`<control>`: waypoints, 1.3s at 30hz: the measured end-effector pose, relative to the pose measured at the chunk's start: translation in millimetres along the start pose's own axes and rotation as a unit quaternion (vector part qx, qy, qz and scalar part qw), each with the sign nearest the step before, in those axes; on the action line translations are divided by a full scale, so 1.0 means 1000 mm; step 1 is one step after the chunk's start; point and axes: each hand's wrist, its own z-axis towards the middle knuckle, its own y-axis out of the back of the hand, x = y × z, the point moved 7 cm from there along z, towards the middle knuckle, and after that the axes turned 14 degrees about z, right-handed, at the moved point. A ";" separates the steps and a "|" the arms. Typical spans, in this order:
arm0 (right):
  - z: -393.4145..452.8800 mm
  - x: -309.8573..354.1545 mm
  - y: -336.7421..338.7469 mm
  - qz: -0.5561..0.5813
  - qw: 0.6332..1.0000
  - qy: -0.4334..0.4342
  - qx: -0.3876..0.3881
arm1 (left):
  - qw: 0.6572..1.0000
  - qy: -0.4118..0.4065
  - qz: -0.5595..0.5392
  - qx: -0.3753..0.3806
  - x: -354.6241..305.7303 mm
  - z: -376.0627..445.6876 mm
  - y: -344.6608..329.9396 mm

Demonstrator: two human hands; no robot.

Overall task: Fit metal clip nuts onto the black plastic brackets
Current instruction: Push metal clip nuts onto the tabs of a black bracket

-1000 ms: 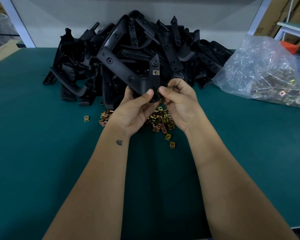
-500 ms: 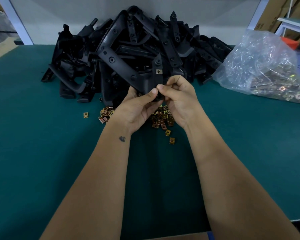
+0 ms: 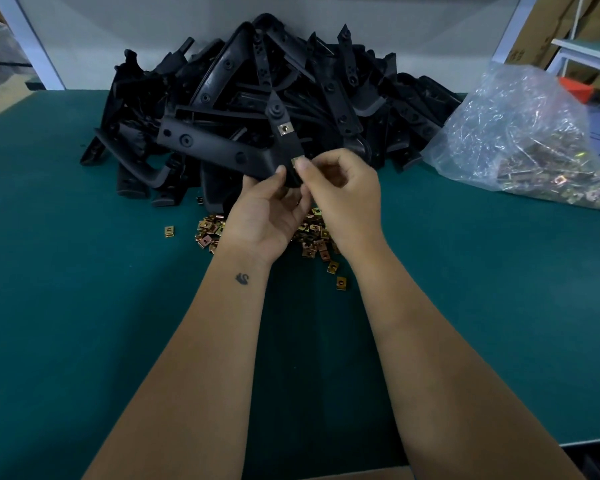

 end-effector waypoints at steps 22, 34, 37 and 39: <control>-0.008 0.035 0.000 -0.235 0.948 0.211 -0.023 | 0.990 -0.020 0.060 -0.124 -0.004 0.004 0.015; -0.001 0.025 0.010 -0.155 0.979 0.125 -0.048 | 0.980 -0.025 0.158 -0.117 -0.004 -0.001 0.011; -0.001 0.025 0.012 -0.160 0.977 0.131 -0.055 | 0.979 -0.019 0.160 -0.127 -0.005 -0.002 0.011; -0.001 0.025 0.013 -0.152 0.978 0.126 -0.061 | 0.976 -0.017 0.175 -0.130 -0.004 -0.002 0.010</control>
